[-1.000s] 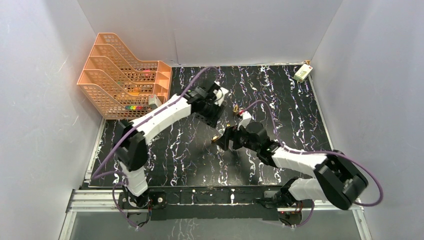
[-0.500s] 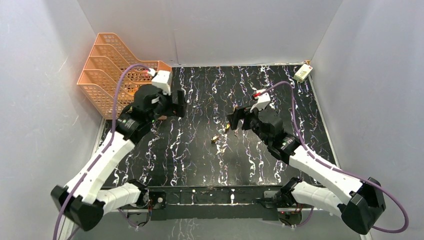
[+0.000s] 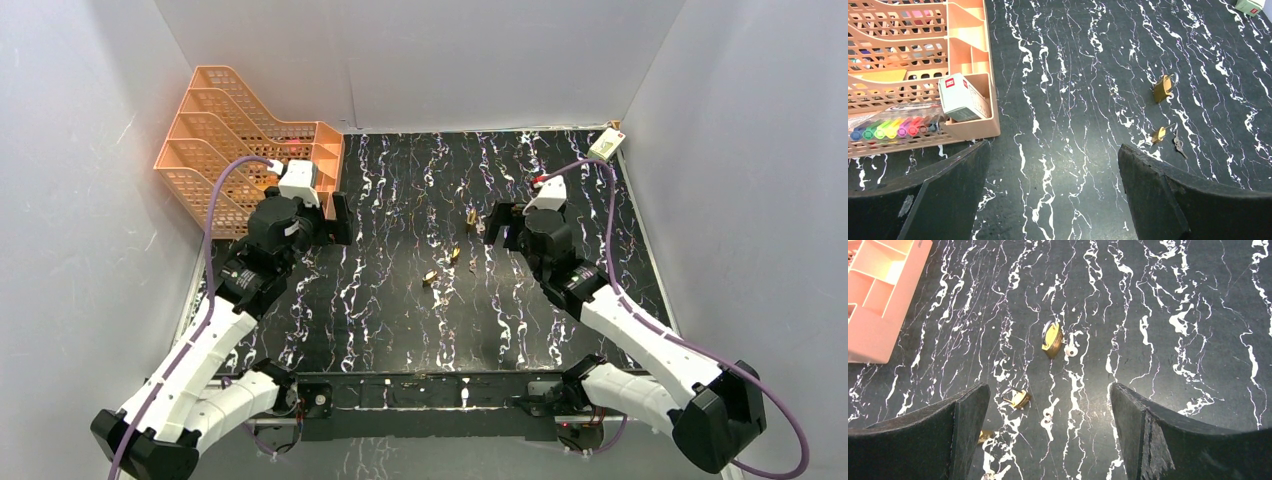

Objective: Lock with the key
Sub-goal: Reset both arms

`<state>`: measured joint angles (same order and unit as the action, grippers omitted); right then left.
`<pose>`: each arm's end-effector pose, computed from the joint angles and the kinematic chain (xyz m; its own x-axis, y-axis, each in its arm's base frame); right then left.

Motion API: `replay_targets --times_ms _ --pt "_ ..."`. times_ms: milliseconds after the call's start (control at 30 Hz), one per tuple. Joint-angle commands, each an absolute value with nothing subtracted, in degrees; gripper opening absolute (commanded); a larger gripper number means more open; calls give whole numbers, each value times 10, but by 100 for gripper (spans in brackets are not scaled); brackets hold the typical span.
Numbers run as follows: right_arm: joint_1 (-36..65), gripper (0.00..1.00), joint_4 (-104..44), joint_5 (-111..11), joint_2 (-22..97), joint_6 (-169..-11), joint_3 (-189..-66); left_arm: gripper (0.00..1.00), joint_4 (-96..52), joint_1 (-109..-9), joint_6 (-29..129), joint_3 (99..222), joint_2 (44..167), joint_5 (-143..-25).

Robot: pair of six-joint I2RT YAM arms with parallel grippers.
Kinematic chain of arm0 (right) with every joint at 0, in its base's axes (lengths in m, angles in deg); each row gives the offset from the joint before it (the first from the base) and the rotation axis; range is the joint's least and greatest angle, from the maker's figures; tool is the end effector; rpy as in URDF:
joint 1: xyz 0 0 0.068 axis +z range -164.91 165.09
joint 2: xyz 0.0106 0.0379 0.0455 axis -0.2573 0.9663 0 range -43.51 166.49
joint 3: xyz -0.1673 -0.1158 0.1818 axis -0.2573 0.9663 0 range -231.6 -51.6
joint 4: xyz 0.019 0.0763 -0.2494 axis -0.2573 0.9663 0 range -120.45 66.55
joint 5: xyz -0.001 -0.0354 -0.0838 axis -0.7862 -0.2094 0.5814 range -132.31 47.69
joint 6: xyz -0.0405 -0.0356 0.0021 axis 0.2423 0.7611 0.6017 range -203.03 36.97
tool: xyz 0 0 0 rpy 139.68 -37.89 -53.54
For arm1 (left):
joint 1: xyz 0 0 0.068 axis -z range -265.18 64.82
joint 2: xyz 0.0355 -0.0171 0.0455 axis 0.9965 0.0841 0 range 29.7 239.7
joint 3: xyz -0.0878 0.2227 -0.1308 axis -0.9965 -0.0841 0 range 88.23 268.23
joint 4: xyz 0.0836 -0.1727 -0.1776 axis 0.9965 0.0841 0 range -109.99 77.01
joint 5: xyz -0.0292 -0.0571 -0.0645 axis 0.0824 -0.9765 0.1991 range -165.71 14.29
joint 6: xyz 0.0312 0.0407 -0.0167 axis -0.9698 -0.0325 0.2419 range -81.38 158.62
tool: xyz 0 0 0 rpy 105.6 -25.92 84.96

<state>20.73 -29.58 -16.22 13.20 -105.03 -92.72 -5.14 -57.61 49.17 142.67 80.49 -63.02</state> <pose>0.1952 0.1206 0.2962 -0.2811 0.2124 -0.9359 -0.0811 0.9665 0.2437 0.1814 -0.0858 0.3725 -0.2169 -0.0883 -0.9722 0.2245 0.9647 -0.1377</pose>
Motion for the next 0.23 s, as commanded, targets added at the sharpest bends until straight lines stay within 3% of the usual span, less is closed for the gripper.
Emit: replay_targets --times_ms 0,200 --pt "204 98 -321 -144 114 -1028 -934 98 -69 -579 485 1434 801 -621" --pt "194 99 -345 -173 120 -1013 -922 98 -69 -580 485 1434 802 -624"
